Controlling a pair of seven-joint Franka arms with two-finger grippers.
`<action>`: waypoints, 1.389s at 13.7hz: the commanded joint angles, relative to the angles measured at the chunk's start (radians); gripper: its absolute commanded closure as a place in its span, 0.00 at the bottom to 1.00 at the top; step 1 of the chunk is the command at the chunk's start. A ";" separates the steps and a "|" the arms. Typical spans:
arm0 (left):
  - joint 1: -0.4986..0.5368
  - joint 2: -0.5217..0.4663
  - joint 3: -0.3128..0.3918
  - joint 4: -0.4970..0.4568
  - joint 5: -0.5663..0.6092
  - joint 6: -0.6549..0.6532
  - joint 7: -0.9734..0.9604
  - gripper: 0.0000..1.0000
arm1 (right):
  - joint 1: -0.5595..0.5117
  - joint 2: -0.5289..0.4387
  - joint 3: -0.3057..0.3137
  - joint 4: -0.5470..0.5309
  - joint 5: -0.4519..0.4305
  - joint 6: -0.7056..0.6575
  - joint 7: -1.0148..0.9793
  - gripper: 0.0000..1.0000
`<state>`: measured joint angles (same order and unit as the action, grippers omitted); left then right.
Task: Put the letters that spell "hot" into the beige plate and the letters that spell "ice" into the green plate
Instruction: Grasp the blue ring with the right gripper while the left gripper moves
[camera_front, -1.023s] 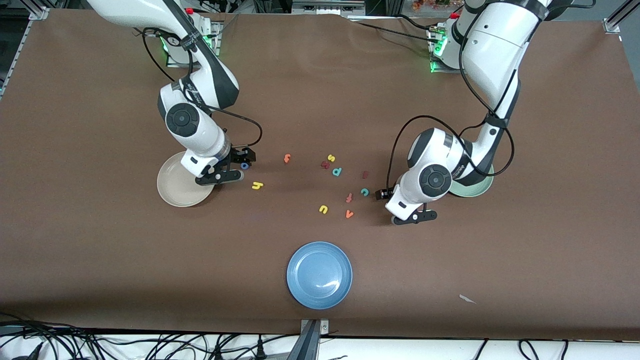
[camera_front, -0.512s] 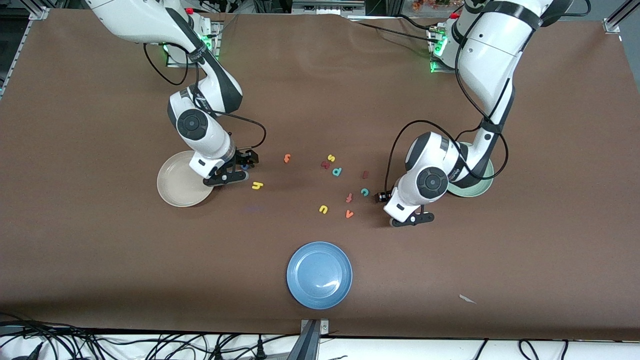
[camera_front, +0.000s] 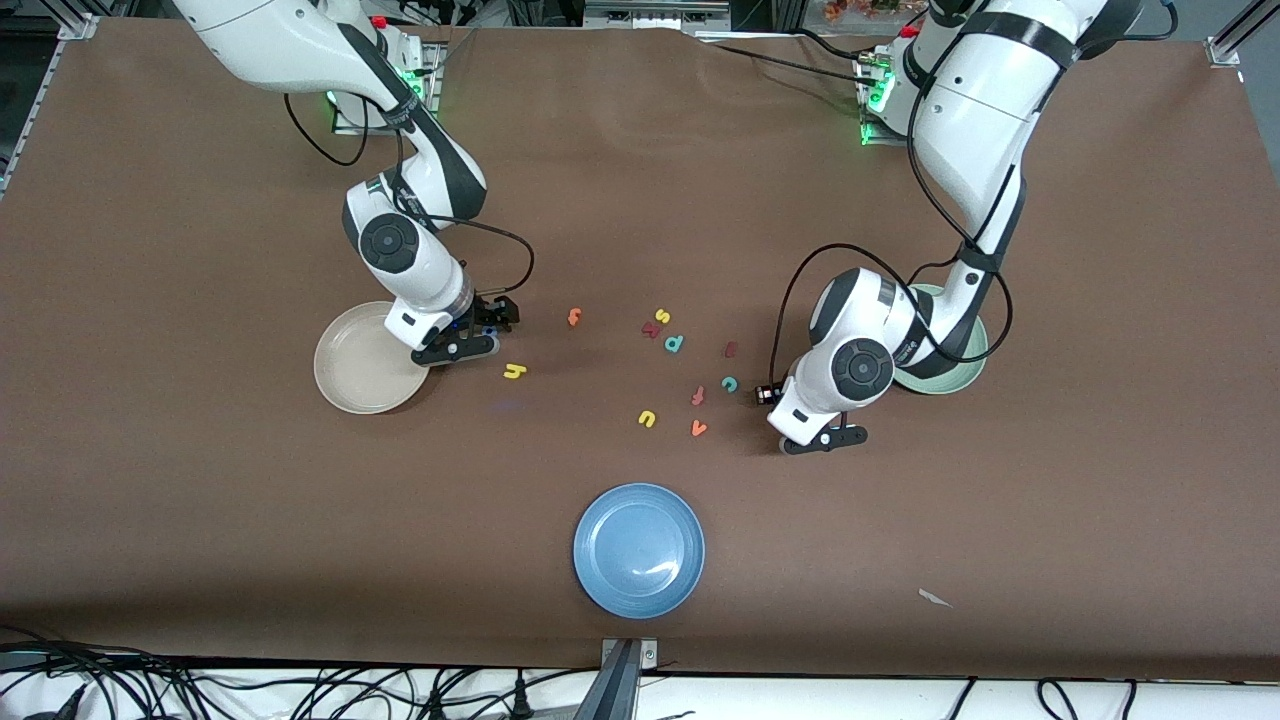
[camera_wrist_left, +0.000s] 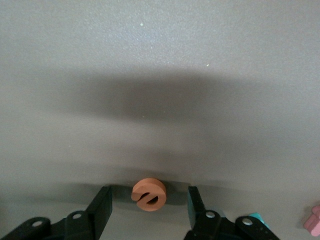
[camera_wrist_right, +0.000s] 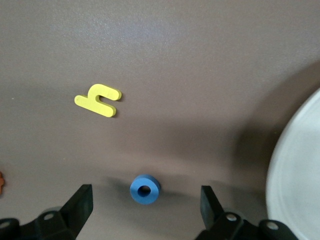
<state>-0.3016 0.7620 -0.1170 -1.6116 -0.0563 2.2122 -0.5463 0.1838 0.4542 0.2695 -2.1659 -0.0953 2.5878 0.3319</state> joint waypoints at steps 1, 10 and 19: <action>-0.005 0.006 0.008 0.007 -0.019 0.009 -0.004 0.43 | -0.006 0.006 0.007 -0.020 -0.030 0.037 0.016 0.10; -0.004 0.011 0.008 0.010 -0.019 0.009 -0.006 0.76 | 0.002 0.015 0.007 -0.022 -0.035 0.045 0.015 0.40; 0.070 -0.163 0.017 0.028 -0.014 -0.277 0.126 0.93 | 0.011 0.021 0.007 -0.022 -0.046 0.045 0.016 0.64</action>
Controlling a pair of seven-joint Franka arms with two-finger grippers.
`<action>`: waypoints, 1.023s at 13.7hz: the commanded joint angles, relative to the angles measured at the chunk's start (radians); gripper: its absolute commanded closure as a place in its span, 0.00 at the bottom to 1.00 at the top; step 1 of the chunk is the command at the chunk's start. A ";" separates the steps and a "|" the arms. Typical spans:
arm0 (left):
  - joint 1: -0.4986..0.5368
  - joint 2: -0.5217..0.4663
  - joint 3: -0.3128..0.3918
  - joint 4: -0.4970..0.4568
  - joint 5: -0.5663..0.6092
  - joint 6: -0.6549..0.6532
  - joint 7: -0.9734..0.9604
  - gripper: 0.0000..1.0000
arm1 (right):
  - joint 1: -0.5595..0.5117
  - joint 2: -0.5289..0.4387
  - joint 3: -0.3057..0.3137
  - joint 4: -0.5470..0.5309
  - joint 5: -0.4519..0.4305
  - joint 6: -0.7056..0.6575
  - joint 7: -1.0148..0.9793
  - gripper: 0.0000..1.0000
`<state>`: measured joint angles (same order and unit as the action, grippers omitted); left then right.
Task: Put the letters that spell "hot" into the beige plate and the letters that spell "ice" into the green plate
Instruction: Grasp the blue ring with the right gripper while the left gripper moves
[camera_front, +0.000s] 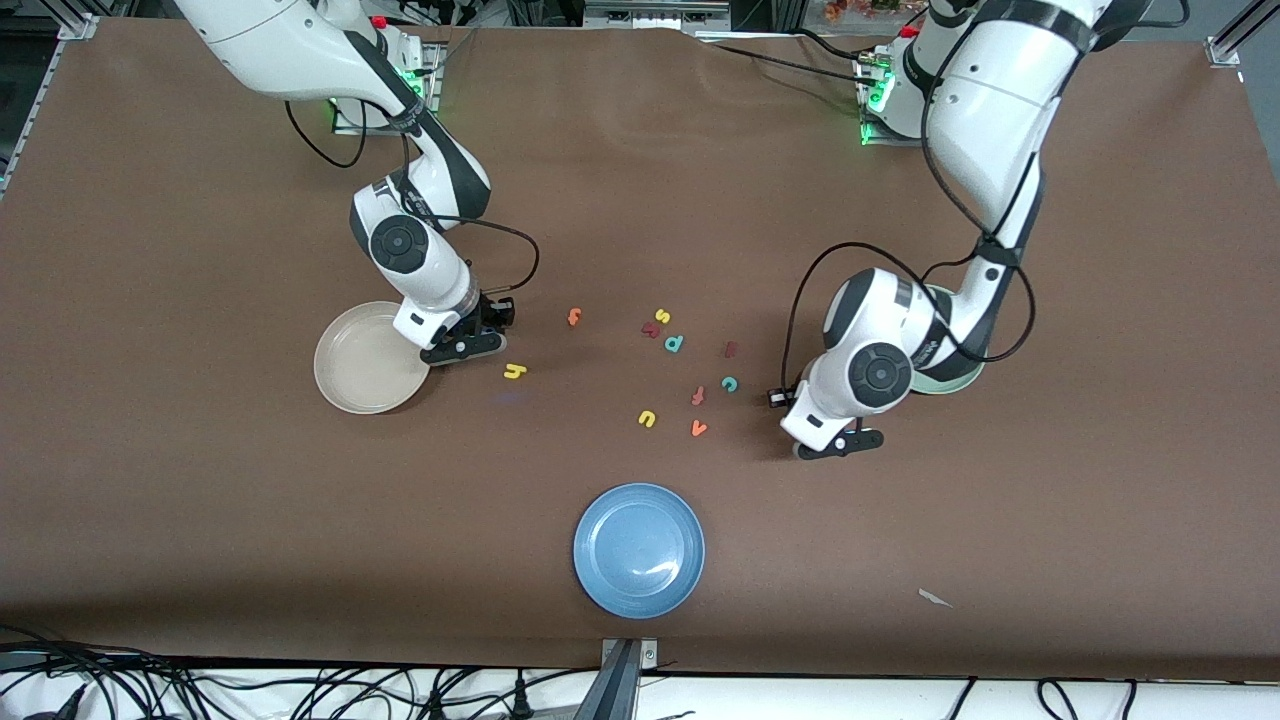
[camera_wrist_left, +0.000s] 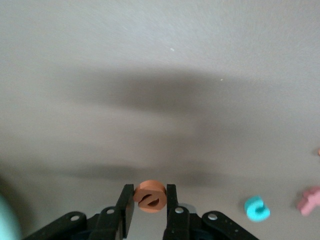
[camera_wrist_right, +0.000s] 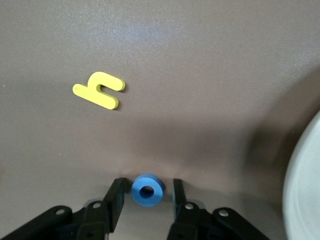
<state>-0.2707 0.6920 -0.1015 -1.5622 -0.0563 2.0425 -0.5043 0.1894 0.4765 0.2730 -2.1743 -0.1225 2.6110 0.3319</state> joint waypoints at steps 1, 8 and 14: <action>0.062 -0.118 0.000 -0.021 -0.014 -0.172 0.128 0.93 | 0.007 -0.001 0.003 -0.013 -0.019 0.020 0.016 0.70; 0.189 -0.181 -0.001 -0.105 0.067 -0.352 0.291 0.91 | 0.005 -0.064 0.000 -0.012 -0.017 -0.018 0.001 0.91; 0.234 -0.212 0.000 -0.295 0.097 -0.223 0.360 0.91 | -0.145 -0.168 -0.001 -0.001 -0.011 -0.160 -0.204 0.90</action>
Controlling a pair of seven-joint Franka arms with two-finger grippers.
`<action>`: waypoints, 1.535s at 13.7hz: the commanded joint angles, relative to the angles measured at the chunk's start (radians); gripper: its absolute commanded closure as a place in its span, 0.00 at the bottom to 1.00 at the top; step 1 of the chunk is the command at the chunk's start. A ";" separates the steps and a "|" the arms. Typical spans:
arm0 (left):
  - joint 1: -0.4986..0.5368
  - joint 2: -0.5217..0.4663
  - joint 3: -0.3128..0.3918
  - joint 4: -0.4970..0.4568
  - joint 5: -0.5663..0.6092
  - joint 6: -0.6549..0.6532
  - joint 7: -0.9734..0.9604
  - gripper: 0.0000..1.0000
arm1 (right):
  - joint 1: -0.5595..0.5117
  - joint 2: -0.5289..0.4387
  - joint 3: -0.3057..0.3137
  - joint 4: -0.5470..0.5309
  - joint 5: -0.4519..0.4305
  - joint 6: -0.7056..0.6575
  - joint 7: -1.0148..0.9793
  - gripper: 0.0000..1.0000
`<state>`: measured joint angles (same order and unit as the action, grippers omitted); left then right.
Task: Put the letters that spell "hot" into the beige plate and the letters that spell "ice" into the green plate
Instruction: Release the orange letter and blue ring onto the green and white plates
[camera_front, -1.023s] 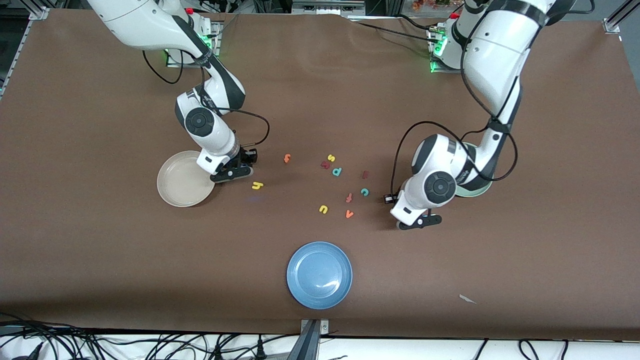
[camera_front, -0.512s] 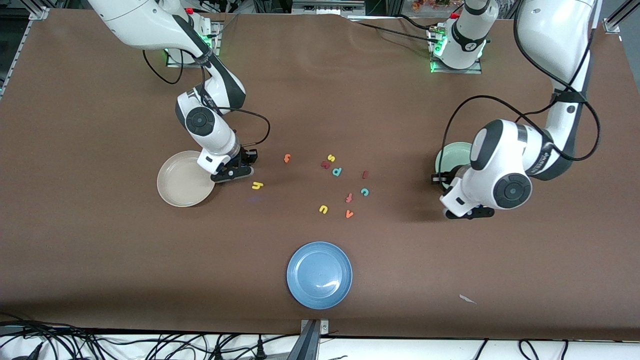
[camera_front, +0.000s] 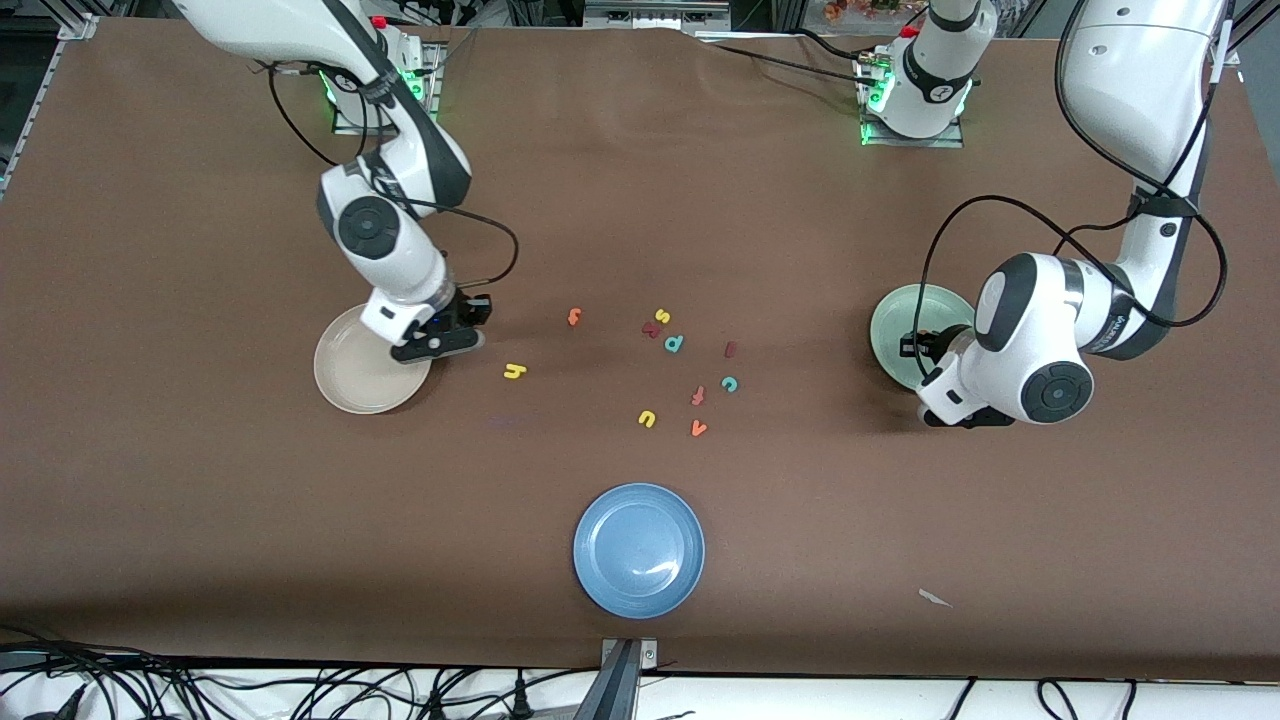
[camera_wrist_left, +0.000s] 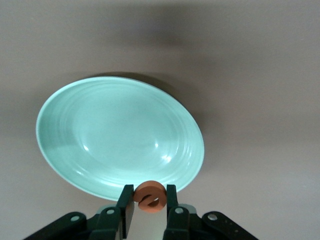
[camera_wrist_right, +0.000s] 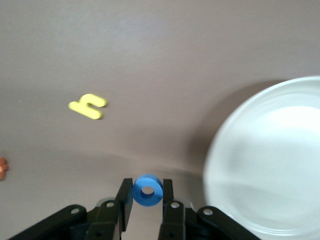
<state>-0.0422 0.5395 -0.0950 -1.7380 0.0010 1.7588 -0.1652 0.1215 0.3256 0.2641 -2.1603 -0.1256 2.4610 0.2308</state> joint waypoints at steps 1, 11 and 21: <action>0.008 -0.072 -0.008 -0.156 0.065 0.074 0.022 0.89 | -0.109 -0.016 0.007 -0.015 -0.006 -0.010 -0.163 0.89; 0.007 -0.079 -0.012 -0.184 0.063 0.081 0.019 0.00 | -0.149 0.009 0.009 0.003 0.024 -0.004 -0.210 0.37; -0.120 0.000 -0.121 0.060 -0.042 0.256 -0.419 0.00 | 0.125 0.220 -0.003 0.267 0.024 -0.002 0.177 0.37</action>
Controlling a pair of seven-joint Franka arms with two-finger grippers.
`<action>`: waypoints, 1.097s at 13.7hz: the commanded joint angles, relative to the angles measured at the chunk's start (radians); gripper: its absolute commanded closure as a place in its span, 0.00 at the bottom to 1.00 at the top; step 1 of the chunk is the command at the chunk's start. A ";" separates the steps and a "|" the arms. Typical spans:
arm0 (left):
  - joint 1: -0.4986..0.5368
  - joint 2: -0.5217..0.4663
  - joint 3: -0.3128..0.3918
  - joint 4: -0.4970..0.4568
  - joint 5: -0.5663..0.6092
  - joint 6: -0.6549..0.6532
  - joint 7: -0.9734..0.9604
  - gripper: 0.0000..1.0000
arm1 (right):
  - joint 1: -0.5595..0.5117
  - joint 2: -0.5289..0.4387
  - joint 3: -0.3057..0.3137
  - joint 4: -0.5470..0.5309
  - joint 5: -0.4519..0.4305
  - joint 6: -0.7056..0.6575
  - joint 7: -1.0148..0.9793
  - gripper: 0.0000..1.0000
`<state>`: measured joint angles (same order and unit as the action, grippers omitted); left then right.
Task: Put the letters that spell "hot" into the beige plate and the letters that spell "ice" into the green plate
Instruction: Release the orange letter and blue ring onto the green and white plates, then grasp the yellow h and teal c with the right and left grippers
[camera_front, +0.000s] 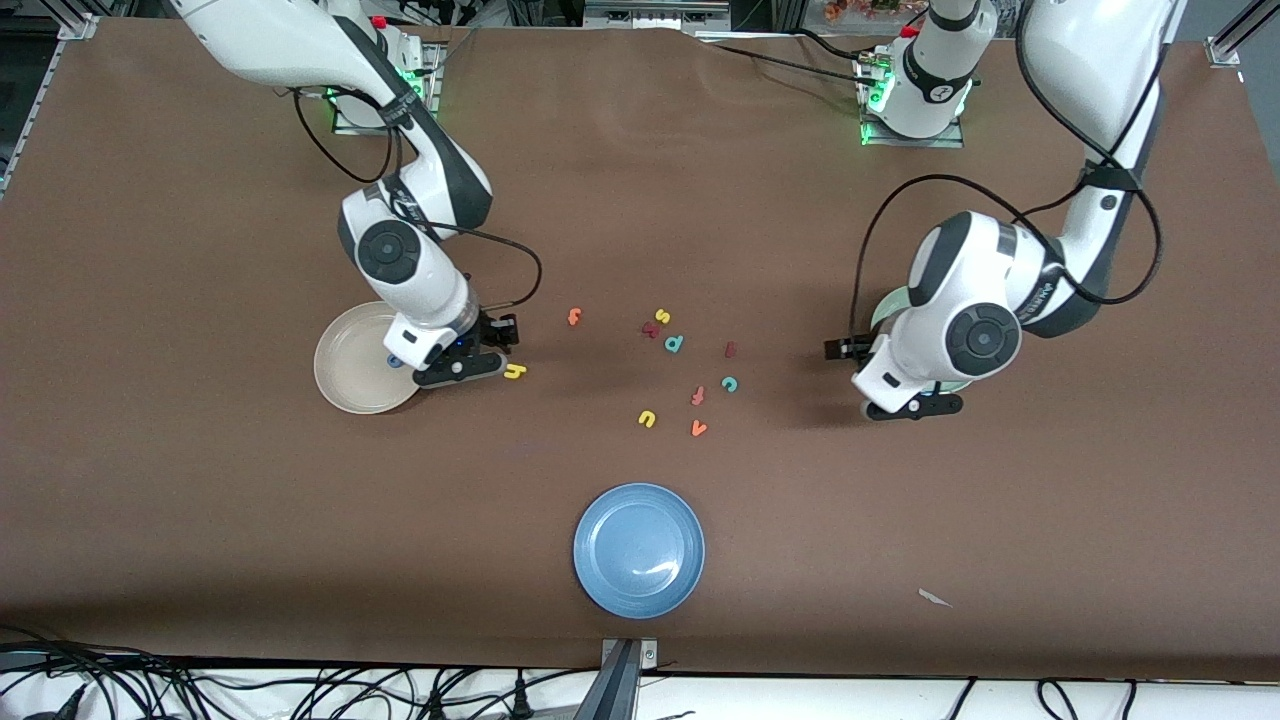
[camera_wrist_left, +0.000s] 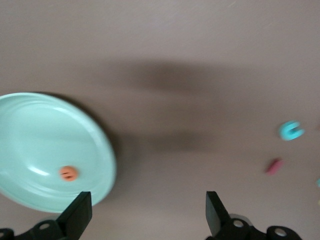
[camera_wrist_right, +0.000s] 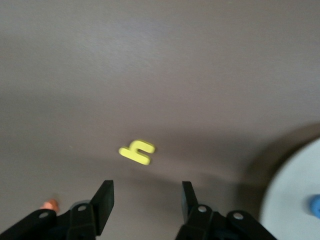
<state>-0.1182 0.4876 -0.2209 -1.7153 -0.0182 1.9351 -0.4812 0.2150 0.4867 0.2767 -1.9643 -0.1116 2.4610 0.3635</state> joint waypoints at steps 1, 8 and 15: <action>-0.070 0.074 0.005 0.030 -0.023 0.144 -0.178 0.00 | 0.050 0.072 -0.039 0.079 0.010 0.001 0.052 0.37; -0.182 0.172 0.006 0.033 -0.011 0.364 -0.607 0.01 | 0.090 0.115 -0.085 0.079 0.012 0.067 0.204 0.40; -0.239 0.238 0.012 0.039 -0.011 0.436 -0.786 0.03 | 0.126 0.138 -0.091 0.079 0.006 0.094 0.291 0.40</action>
<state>-0.3360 0.6973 -0.2234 -1.7079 -0.0222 2.3615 -1.2498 0.3186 0.6003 0.2025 -1.9070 -0.1116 2.5318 0.6396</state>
